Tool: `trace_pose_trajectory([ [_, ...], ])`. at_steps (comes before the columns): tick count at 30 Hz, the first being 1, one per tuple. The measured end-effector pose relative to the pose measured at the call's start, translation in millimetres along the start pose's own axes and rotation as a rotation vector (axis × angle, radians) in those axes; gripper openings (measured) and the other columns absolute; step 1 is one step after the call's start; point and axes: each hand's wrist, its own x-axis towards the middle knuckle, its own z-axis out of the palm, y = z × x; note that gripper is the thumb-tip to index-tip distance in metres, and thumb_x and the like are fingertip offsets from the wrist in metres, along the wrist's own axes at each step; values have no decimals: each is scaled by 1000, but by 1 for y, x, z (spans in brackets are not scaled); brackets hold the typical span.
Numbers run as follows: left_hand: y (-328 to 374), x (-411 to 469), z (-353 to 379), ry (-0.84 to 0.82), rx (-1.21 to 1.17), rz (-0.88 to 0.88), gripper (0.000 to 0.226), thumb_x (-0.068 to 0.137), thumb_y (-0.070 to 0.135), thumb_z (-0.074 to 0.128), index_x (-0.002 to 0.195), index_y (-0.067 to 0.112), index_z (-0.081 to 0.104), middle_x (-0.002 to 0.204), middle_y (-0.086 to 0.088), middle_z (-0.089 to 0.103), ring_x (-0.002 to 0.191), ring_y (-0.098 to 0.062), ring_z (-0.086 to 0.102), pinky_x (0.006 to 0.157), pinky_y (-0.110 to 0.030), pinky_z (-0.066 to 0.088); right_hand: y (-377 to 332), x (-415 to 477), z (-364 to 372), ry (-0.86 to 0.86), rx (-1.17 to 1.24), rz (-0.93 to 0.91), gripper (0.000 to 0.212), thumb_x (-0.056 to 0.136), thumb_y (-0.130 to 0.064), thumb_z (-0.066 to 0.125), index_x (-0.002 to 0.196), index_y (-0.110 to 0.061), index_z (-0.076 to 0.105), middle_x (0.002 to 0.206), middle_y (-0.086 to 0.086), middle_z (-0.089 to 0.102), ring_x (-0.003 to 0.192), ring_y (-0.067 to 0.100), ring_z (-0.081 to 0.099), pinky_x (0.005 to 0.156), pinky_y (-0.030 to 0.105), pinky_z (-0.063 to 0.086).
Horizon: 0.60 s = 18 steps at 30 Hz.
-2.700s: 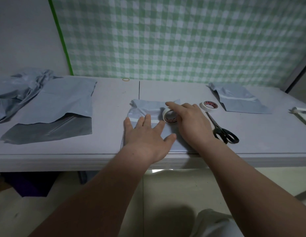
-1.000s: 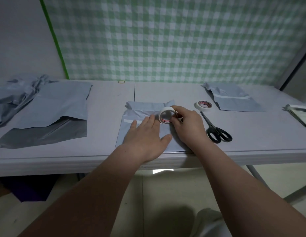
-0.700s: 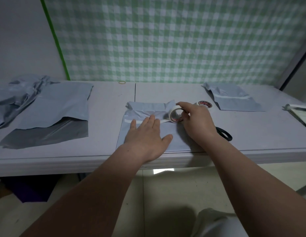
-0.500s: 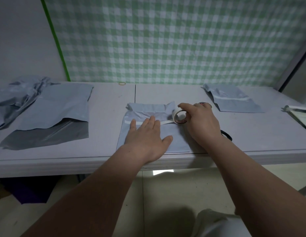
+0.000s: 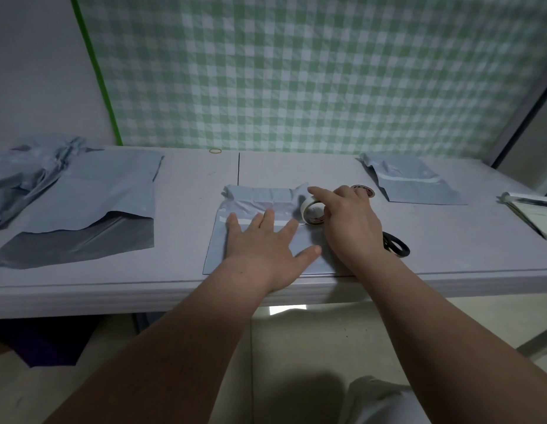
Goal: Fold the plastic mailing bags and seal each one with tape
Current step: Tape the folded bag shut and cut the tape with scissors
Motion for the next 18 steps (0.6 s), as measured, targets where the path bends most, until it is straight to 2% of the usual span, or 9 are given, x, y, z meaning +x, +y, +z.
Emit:
trace_pose_trajectory([
  [5,1,-1,-1,11,-20,-1,78,83,78,6,150,39,4,161,-2,-4,148,-20,-6,110,-63,-10,0,-4,8,82,182,82,48,93,-6,41,135,-26,49,110,6,62,117,31,46,83,41,43],
  [8,3,0,-2,37,-17,22,81,84,77,8,151,32,11,160,1,5,148,-21,-1,111,-63,-10,0,-5,10,121,240,125,42,91,-8,46,130,-23,53,109,6,66,105,30,54,81,43,46],
  [12,9,2,-2,89,-21,89,82,89,70,12,151,17,18,158,1,14,147,-16,4,115,-57,-8,1,-5,11,103,227,122,38,93,-11,45,127,-23,55,103,11,65,103,32,53,78,43,46],
  [15,11,3,-1,108,-43,107,77,92,65,13,150,15,21,154,-2,21,144,-16,16,117,-52,-6,2,-6,11,86,248,115,39,93,-11,46,129,-25,55,100,11,66,102,32,52,76,41,45],
  [18,13,3,2,106,-52,117,70,96,59,12,152,17,15,155,-4,20,144,-19,16,118,-50,-3,3,-6,12,83,243,96,40,94,-12,46,130,-28,54,99,9,68,103,30,50,74,36,40],
])
